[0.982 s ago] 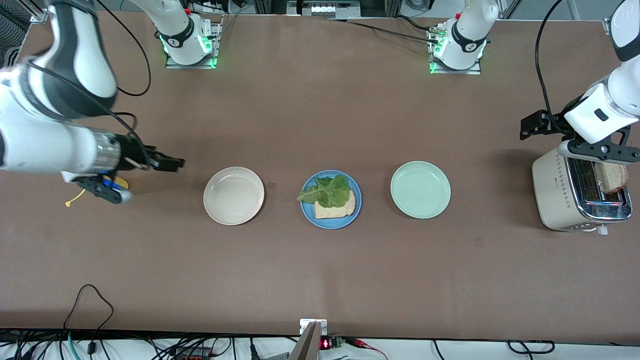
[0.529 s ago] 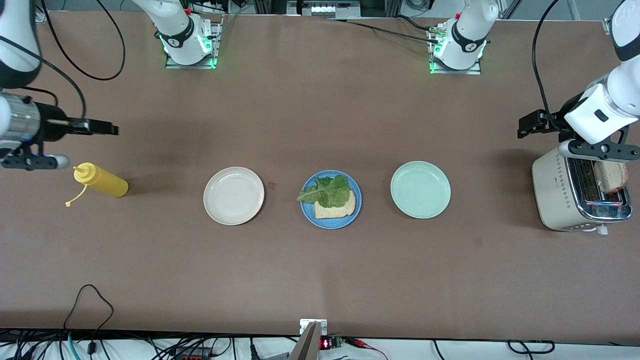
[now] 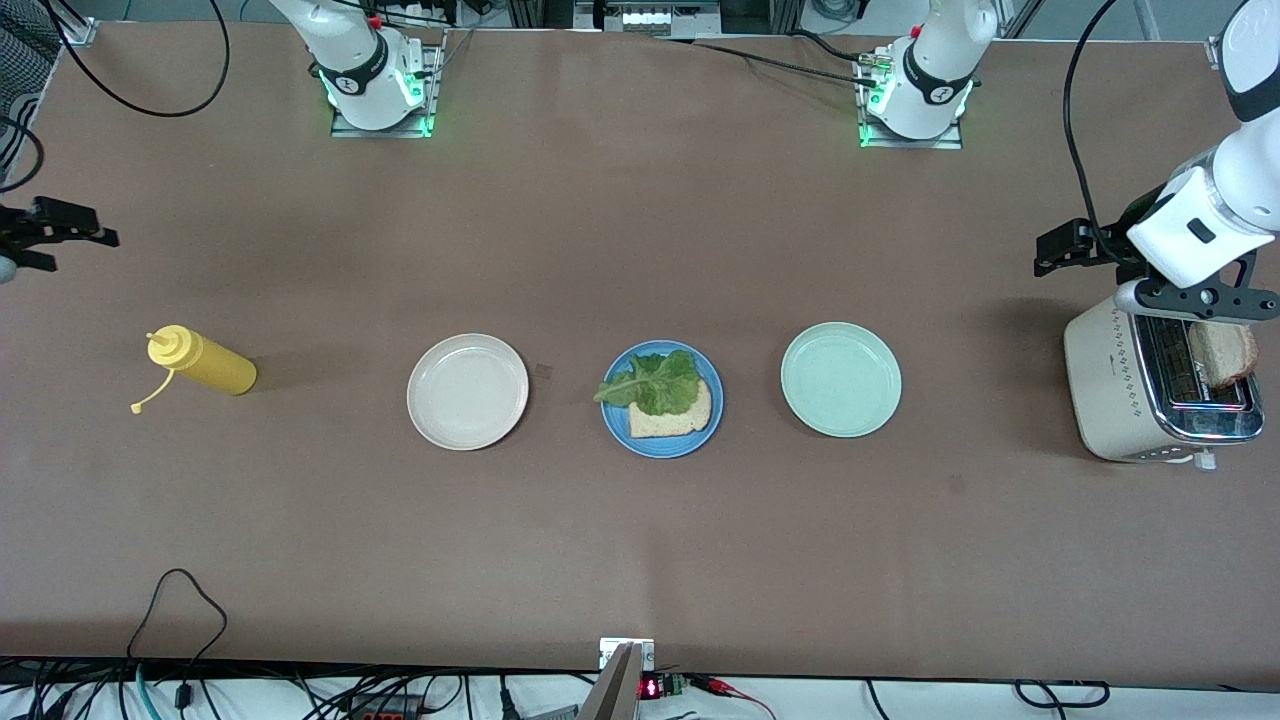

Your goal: Make sandwich in blue plate with both arms

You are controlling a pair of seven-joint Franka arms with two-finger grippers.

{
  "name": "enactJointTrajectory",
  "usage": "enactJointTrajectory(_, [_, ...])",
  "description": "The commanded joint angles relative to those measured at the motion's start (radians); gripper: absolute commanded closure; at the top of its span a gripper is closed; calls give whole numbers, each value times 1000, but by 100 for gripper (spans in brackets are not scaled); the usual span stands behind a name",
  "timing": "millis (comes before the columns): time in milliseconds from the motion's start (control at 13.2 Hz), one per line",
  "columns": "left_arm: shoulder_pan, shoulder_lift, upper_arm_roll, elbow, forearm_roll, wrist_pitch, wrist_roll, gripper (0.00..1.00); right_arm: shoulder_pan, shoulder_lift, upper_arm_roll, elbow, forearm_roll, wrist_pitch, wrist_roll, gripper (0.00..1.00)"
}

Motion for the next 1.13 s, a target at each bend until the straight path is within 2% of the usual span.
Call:
enactJointTrajectory(0, [6, -14, -8, 6, -14, -15, -5, 0, -62, 7, 23, -66, -7, 136, -198, 0])
enactJointTrajectory(151, [6, -14, -8, 6, -14, -15, -5, 0, -102, 43, 25, -84, 21, 233, -390, 0])
enactJointTrajectory(453, [7, -14, -8, 6, -14, -17, -5, 0, -162, 139, 25, -86, 214, 322, -749, 0])
enactJointTrajectory(1057, [7, -12, -8, 6, -14, -17, -5, 0, -231, 352, 45, -77, 746, 350, -1467, 0])
